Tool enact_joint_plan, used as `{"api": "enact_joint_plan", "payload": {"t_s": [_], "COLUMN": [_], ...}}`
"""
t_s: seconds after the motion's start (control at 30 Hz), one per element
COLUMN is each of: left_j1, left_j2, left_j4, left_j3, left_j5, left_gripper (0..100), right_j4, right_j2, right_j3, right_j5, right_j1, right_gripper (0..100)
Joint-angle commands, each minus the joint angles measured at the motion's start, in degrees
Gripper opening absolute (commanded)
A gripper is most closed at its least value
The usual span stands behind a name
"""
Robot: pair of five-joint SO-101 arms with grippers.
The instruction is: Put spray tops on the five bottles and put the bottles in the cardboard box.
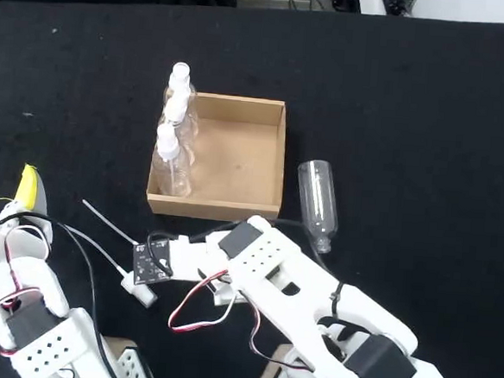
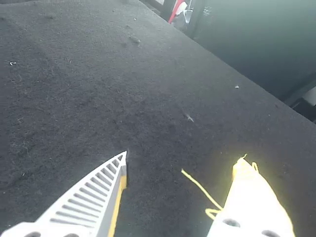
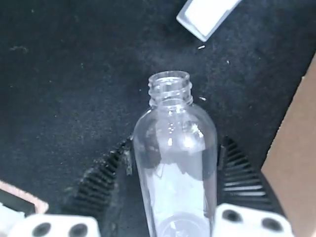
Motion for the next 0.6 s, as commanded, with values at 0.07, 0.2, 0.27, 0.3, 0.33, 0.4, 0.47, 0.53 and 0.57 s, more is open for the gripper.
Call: {"api": "enact_joint_plan", "payload": {"t_s": [0.07, 0.2, 0.27, 0.3, 0.33, 0.4, 0.47, 0.53, 0.57], "left_j1": [-0.3, -0.3, -0.3, -0.3, -0.3, -0.3, -0.3, -0.3, -0.3], "left_j2": [-0.2, -0.2, -0.2, -0.2, -0.2, -0.2, -0.2, -0.2, -0.2], "left_j4": [-1.5, -1.5, -1.5, -1.5, -1.5, -1.5, -1.5, -1.5, -1.5], "left_j3": [-2.6, -2.6, -2.6, -2.6, -2.6, -2.6, -2.6, -2.5, -2.5], "left_j5": [0.5, 0.5, 0.5, 0.5, 0.5, 0.5, 0.5, 0.5, 0.5], "left_gripper": [23, 23, 23, 23, 23, 23, 23, 23, 23], "right_j4": [-1.0, -3.0, -4.3, -4.7, -5.2, -5.9, -5.5, -2.5, -0.3], "right_j2": [0.1, 0.1, 0.1, 0.1, 0.0, 0.0, -0.4, -0.4, -0.4], "right_j3": [0.2, 1.5, 3.0, 3.8, 4.3, 4.4, 2.9, 0.0, -2.1], "right_j5": [-2.5, -5.0, -5.4, -6.6, -8.4, -12.4, -17.4, -21.3, -22.9], "right_j1": [-1.1, -1.1, -1.7, -2.2, -2.6, -3.0, -2.7, -1.0, 0.0], "right_gripper": [25.1, 25.1, 25.0, 25.0, 24.9, 24.7, 23.5, 17.3, 13.1]}}
